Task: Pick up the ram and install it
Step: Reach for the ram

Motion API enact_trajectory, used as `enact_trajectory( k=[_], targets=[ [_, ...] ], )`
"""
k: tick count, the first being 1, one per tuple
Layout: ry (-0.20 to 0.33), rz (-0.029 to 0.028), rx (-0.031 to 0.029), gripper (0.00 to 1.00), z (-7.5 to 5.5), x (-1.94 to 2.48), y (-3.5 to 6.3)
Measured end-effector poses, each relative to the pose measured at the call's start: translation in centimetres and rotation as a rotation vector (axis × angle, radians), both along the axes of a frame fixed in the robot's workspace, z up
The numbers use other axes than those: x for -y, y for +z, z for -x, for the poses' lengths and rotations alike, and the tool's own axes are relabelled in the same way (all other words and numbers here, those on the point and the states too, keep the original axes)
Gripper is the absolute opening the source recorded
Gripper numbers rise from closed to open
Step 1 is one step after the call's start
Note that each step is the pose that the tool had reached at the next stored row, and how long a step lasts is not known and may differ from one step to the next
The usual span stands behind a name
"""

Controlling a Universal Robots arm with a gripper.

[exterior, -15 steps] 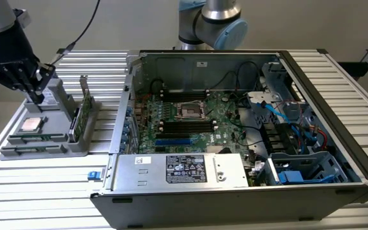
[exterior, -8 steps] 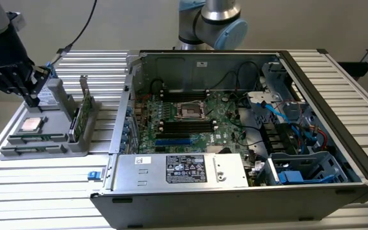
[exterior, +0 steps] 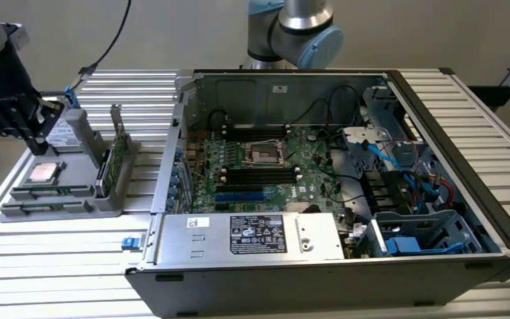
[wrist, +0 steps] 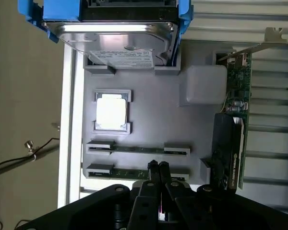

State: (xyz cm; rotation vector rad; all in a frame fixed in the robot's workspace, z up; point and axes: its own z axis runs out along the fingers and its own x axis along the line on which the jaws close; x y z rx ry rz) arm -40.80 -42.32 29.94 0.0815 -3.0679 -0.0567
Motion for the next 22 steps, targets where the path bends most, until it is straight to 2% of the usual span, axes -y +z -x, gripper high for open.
enact_trajectory(
  k=[8, 14, 19, 22],
  targets=[
    [0.012, 0.0000, -0.0226, 0.10, 0.4, 1.08, -0.61],
    [0.022, 0.0000, -0.0370, 0.10, 0.6, 1.88, -1.01],
    [0.028, -0.0003, -0.0377, 0.10, 0.7, 3.08, -1.39],
    [0.028, -0.0001, -0.0292, 0.10, 0.7, 3.17, -1.74]
  ],
)
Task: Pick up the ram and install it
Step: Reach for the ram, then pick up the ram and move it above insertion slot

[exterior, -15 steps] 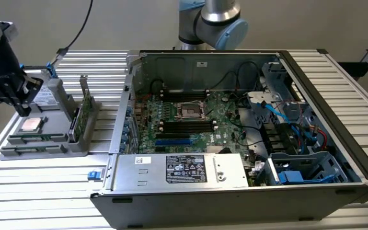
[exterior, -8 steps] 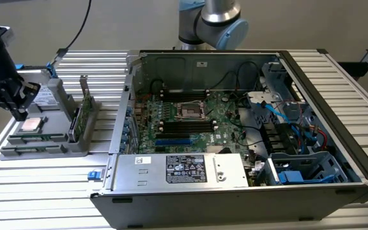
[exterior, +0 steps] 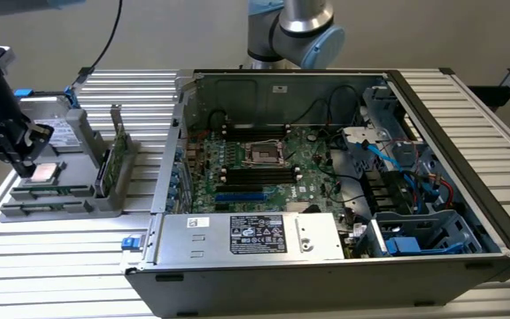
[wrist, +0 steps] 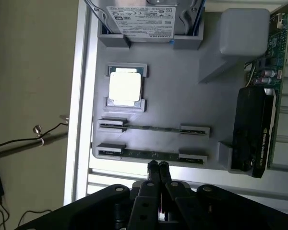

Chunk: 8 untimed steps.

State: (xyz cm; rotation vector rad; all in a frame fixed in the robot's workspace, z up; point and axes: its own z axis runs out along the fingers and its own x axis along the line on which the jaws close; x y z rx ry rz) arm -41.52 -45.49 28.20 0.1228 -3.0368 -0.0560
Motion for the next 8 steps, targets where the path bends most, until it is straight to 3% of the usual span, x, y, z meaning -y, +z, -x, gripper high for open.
enact_trajectory(
  k=[2, 8],
  targets=[
    [0.000, 0.0001, 0.0081, 0.10, 0.01, 0.00, -0.14],
    [0.000, 0.0000, 0.0093, 0.10, 0.02, 0.00, -0.16]
  ],
)
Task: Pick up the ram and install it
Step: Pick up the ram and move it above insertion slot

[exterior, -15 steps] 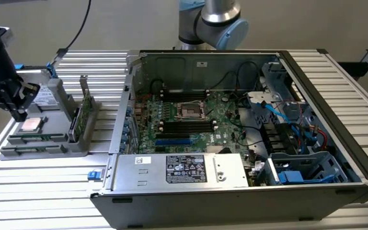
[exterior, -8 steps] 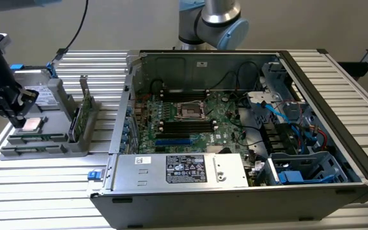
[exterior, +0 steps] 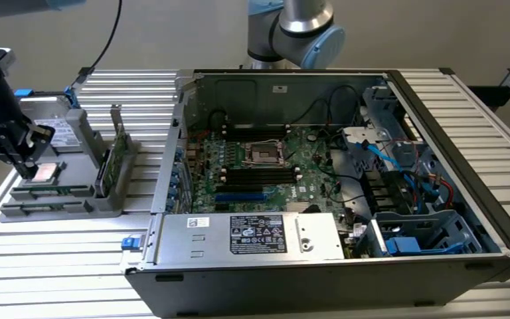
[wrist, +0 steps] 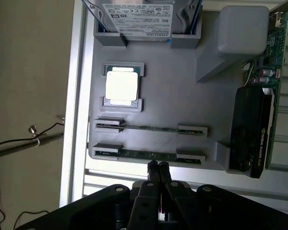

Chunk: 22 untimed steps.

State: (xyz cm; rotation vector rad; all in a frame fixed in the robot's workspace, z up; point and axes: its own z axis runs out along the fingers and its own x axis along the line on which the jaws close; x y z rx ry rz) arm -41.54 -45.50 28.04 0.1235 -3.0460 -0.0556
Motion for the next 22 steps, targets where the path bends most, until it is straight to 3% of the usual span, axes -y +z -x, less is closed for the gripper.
enact_trajectory(
  k=[11, 22],
  targets=[
    [0.008, -0.0001, 0.0001, 0.10, -0.01, -0.04, 0.00],
    [0.142, -0.0053, 0.0001, 0.10, 0.00, -0.07, 0.00]
  ],
)
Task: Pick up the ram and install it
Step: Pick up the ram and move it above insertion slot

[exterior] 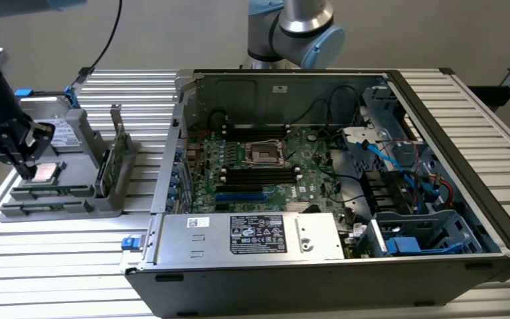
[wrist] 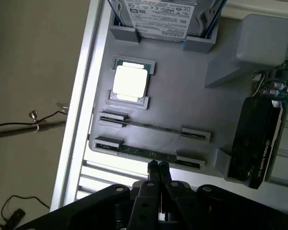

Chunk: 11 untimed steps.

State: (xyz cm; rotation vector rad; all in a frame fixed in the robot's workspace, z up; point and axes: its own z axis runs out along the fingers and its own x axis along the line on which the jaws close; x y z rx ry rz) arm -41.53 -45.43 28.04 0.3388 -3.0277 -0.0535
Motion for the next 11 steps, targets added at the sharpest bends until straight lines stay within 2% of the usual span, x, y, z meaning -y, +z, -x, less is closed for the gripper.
enact_trajectory(
  k=[11],
  targets=[
    [0.164, -0.0071, 0.0000, 0.10, 0.00, 0.00, 0.00]
  ],
)
